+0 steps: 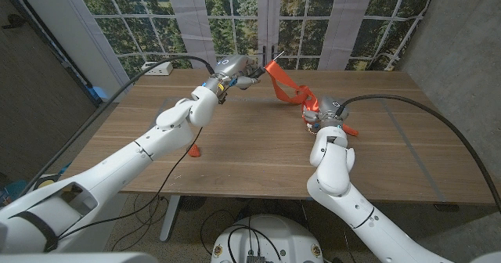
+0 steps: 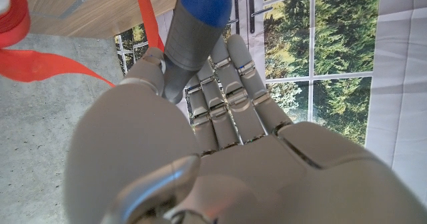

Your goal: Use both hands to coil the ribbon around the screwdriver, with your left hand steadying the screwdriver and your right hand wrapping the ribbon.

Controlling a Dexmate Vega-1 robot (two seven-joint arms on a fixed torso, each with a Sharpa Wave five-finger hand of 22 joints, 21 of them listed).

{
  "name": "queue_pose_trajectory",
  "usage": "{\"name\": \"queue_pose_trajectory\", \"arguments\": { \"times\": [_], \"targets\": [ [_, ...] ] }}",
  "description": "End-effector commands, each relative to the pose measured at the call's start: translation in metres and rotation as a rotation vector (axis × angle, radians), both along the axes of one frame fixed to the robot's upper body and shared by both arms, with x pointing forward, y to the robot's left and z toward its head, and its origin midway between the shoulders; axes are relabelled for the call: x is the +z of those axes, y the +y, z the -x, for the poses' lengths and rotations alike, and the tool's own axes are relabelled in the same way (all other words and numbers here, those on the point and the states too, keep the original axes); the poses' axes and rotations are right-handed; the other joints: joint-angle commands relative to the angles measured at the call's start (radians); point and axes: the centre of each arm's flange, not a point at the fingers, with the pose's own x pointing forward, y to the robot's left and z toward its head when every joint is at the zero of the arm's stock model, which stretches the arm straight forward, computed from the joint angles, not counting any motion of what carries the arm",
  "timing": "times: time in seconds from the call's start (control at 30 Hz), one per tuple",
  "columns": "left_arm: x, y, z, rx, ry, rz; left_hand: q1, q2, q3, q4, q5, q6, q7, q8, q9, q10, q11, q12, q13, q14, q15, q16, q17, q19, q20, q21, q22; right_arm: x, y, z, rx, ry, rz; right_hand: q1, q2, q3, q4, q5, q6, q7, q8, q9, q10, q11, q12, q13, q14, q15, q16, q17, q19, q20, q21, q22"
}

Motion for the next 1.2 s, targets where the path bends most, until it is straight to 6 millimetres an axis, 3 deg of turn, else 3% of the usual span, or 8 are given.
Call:
{"name": "queue_pose_trajectory", "arguments": {
  "times": [0.03,0.57,1.2],
  "targets": [
    [-0.001,0.003,0.006,-0.031,0.026,0.011,0.138,0.131,0.039,-0.004,-0.003,0.025,-0.018,-0.002,0.001,0.087,-0.084,-0.004,0.002,0.172,-0.169,0.006,0.003,0.002,-0.070,0.006,0.002,0.006,0.007,-0.038,-0.038,0.018,0.068,0.169,0.157,0.007,0.005,0.010,0.087,-0.074,0.009,0.027,0.014,-0.002,0.007,0.003,0.068,-0.074,-0.003,0.002,0.013,-0.001,0.004,0.003],
    [-0.001,0.009,0.014,-0.110,0.106,-0.014,0.137,0.131,0.042,-0.005,-0.006,0.026,-0.017,-0.005,0.004,0.087,-0.079,-0.007,0.006,0.172,-0.169,0.002,0.006,-0.001,-0.070,0.009,0.002,0.029,0.023,-0.086,-0.053,0.001,0.154,0.169,0.152,0.008,0.005,0.012,0.094,-0.077,0.012,0.025,0.020,-0.008,0.011,0.001,0.079,-0.076,-0.006,0.006,0.017,-0.002,0.008,0.002],
    [-0.008,0.022,0.015,-0.296,0.236,0.012,0.135,0.131,0.046,-0.006,-0.008,0.028,-0.014,-0.008,0.006,0.087,-0.080,-0.010,0.010,0.172,-0.169,-0.003,0.008,-0.003,-0.071,0.011,0.001,0.081,0.033,-0.097,-0.019,-0.098,0.177,0.168,0.149,0.011,0.006,0.014,0.093,-0.079,0.013,0.022,0.020,-0.012,0.011,-0.002,0.080,-0.082,-0.015,0.009,0.014,-0.005,0.008,0.002]
  ]
}}
